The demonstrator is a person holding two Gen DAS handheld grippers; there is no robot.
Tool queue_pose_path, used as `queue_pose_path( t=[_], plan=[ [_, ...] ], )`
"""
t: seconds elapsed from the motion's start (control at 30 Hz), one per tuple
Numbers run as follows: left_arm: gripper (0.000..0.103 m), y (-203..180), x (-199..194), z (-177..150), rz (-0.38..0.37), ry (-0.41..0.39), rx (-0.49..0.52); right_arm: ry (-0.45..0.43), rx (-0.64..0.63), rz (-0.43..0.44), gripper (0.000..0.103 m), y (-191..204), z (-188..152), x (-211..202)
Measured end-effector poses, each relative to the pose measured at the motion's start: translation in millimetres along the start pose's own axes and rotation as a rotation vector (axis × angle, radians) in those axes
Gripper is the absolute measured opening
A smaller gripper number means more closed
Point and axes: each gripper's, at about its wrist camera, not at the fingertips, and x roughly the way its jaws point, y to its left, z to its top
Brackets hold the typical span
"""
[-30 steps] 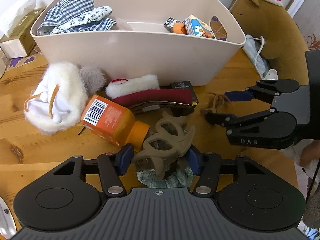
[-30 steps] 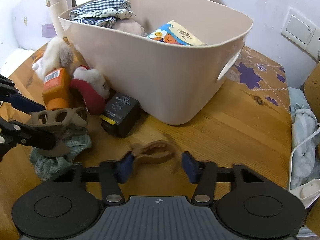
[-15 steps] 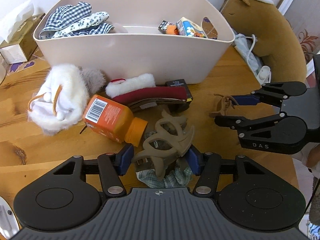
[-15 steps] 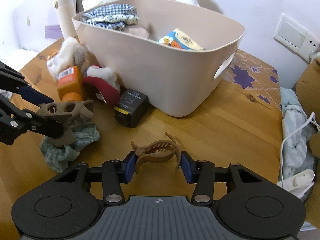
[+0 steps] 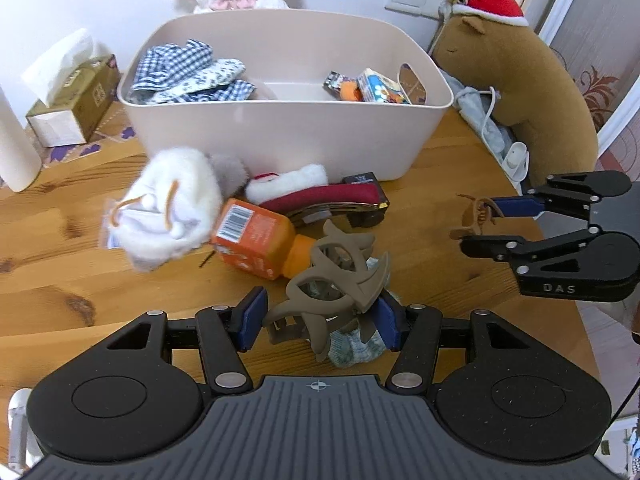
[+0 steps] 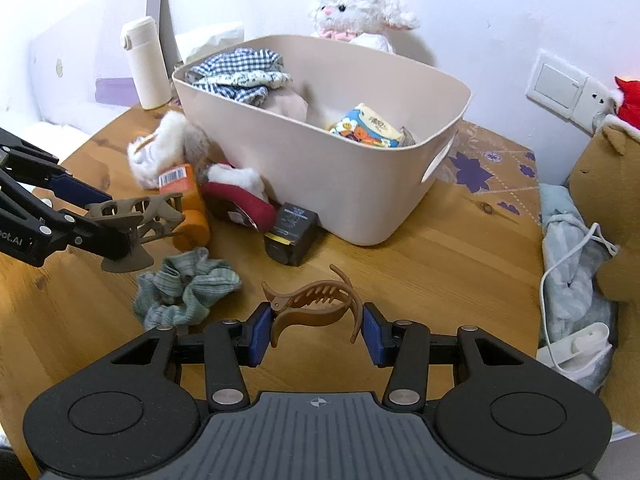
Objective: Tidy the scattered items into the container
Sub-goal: 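Carry both brown clips over the basket and open both grippers to drop them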
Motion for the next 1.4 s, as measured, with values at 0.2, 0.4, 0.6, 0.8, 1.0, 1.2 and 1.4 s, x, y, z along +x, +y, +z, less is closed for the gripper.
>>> queue_pose_path(
  t=[0.2,0.4,0.6,0.8,1.0,1.2,1.4],
  plan=[
    [0.058,12.3,-16.8,-4.3,0.007,-0.025,-0.009,-0.032,0.017,-0.006,0.044,4.4,4.5,-19.2],
    [0.058,21.9,-33.7,-0.5,0.012,-0.053,-0.013,-0.071,0.033,-0.013,0.044,4.1,16.2,-39.7],
    [0.058,26.4,-50.9,13.1,0.014,-0.092,0.009,-0.111,0.083,-0.028,0.044,0.2,30.6,-54.8],
    [0.058,31.6,-64.4,33.9,0.013,-0.136,0.036,-0.161,0.094,-0.049,0.044,-3.5,48.5,-67.4],
    [0.058,40.7,-71.3,57.1,0.017,-0.175,0.045,-0.208,0.106,-0.073,0.044,-10.2,68.1,-76.5],
    [0.058,45.7,-71.3,78.9,0.021,-0.202,0.055,-0.230,0.090,-0.095,0.044,-16.2,86.6,-76.3],
    [0.058,48.9,-64.8,104.4,0.025,-0.226,0.062,-0.254,0.090,-0.112,0.044,-22.2,105.3,-71.2]
  ],
)
